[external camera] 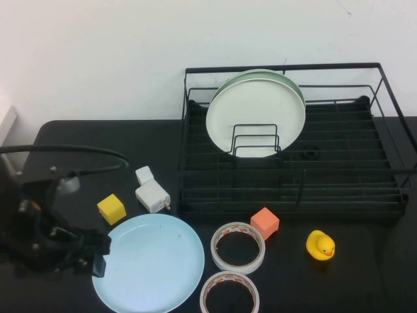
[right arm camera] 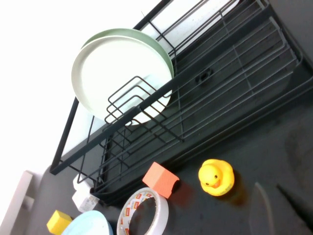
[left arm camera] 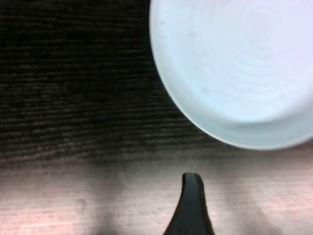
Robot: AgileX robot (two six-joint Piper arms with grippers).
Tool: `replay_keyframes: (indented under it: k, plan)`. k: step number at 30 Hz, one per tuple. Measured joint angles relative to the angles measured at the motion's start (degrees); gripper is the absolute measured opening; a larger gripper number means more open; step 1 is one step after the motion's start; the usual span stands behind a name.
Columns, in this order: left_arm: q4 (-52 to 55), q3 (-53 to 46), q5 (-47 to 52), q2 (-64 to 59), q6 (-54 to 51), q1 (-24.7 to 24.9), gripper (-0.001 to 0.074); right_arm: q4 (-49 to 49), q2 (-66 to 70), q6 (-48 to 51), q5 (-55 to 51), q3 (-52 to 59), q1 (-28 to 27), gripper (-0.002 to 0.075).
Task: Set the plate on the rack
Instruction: Pick up the plate from the table
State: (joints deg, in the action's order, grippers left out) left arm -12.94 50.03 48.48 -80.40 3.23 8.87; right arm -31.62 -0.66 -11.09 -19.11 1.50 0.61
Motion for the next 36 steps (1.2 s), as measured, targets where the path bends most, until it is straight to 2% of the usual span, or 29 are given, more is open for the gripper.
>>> replay_keyframes:
  k: [11,25,28,36]
  plan:
    - [0.4,0.2,-13.9,-14.8,0.8,0.0,0.0482,0.0,0.0,1.1,-0.1,0.0,0.0,-0.0002]
    - [0.9,0.3,-22.6,-25.1,0.8,0.0,0.0463,0.0,0.0,1.6,-0.2,0.0,0.0,-0.0002]
    - [0.9,0.3,-23.6,-25.6,0.8,0.0,0.0419,0.1,0.0,1.8,-0.2,0.0,0.0,-0.0002]
    - [1.0,0.4,-26.2,-27.0,0.8,0.0,0.0244,0.2,0.0,3.0,-0.2,0.0,0.0,-0.0002]
